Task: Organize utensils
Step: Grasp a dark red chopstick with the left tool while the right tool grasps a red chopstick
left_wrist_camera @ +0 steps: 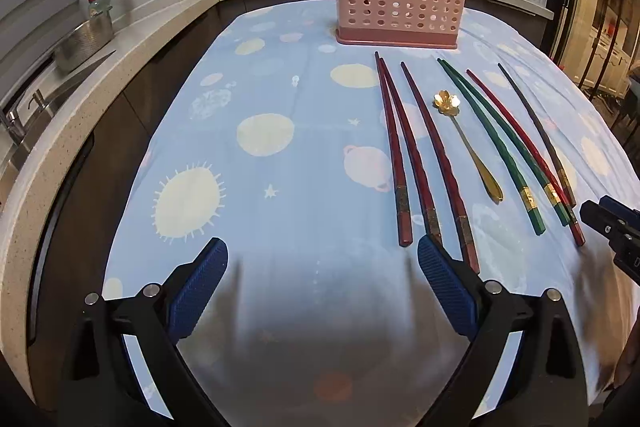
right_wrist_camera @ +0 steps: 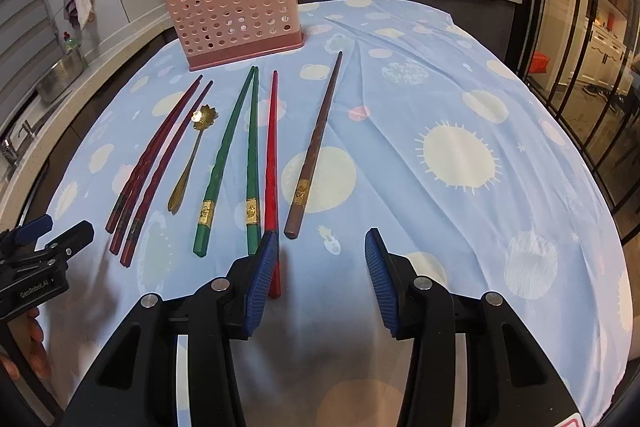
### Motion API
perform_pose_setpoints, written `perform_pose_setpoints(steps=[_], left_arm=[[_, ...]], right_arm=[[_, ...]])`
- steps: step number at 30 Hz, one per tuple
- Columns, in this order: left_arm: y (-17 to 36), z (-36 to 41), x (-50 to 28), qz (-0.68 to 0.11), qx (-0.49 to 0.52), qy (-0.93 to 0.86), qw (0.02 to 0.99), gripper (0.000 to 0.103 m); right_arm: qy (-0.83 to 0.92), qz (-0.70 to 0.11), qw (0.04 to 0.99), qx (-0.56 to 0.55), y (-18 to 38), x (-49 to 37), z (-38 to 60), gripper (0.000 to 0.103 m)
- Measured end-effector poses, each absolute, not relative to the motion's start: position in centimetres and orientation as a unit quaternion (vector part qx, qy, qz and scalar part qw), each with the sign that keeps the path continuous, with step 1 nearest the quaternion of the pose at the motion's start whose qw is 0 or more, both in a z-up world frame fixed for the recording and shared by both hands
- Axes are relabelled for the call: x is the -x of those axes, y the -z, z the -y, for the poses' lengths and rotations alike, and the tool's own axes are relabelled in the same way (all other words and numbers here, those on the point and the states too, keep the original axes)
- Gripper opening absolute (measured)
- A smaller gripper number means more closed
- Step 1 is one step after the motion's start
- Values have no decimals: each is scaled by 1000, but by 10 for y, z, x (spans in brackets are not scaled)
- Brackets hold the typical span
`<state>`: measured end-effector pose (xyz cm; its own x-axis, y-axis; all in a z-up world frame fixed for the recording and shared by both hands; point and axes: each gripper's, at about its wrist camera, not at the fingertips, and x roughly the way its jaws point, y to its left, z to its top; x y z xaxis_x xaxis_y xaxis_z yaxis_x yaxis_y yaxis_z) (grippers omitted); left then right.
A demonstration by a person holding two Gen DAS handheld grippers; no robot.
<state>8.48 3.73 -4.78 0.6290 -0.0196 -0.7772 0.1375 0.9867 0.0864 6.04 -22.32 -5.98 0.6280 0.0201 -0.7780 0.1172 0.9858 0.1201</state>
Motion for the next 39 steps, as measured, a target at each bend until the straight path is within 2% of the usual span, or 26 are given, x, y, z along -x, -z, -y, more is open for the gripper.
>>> perform_pose_setpoints(steps=[2, 6, 8, 10, 12, 16, 24, 26, 28, 33, 39], left_arm=[[47, -37, -86, -427, -67, 49, 900, 91], [49, -39, -91, -431, -58, 58, 899, 89], [53, -38, -94, -435, -60, 62, 896, 84], [59, -37, -97, -446, -59, 67, 890, 72], [65, -35, -99, -455, -53, 76, 885, 66], [64, -31, -100, -451, -55, 83, 887, 62], [51, -26, -114, -444, -34, 101, 890, 63], [55, -22, -118, -447, -39, 102, 888, 62], [62, -18, -123, -455, -45, 105, 883, 54], [64, -15, -122, -446, -63, 102, 887, 49], [62, -22, -119, -446, -57, 108, 886, 23]], right_arm=[[26, -430, 899, -75, 60, -61, 221, 37], [25, -427, 901, -73, 59, -62, 220, 37], [27, -428, 901, -74, 59, -63, 220, 37], [28, -428, 900, -77, 59, -64, 222, 37], [28, -429, 900, -76, 60, -66, 222, 37], [27, -429, 900, -77, 60, -70, 222, 37], [27, -427, 900, -79, 61, -83, 224, 37], [27, -431, 898, -79, 64, -88, 224, 30], [26, -435, 896, -81, 67, -91, 224, 26], [27, -437, 896, -79, 70, -96, 225, 20], [33, -433, 898, -63, 71, -95, 221, 16]])
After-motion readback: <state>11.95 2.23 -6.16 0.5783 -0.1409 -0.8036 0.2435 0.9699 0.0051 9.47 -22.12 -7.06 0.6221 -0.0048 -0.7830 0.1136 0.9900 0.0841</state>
